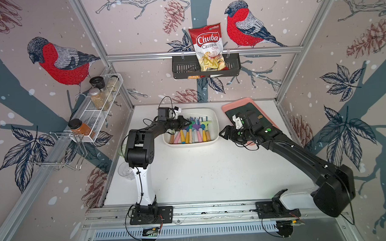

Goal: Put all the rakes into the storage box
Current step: Place the rake in the storage box.

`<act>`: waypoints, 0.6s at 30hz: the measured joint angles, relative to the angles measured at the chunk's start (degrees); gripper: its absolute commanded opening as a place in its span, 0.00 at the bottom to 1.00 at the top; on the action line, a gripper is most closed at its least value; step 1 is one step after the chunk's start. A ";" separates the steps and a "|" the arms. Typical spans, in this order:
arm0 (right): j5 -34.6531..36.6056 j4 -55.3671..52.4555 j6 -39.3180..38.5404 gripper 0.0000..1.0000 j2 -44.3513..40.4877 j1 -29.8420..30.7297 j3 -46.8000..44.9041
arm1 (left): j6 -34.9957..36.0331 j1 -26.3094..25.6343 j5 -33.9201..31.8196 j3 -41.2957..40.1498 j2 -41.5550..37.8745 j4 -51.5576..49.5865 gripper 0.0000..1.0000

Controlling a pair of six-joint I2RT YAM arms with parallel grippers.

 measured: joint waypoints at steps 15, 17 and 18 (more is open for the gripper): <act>-0.59 -0.02 -1.11 0.78 -0.81 -0.92 -0.66 | 0.83 1.03 -0.26 -0.90 2.14 1.01 0.25; -0.61 -0.02 -1.11 0.78 -0.92 -1.07 -0.85 | 1.31 1.36 -0.52 -0.90 2.14 0.48 0.30; -0.68 -0.02 -1.11 0.78 -0.92 -1.16 -0.92 | 1.49 1.55 -0.72 -0.90 2.12 0.17 0.34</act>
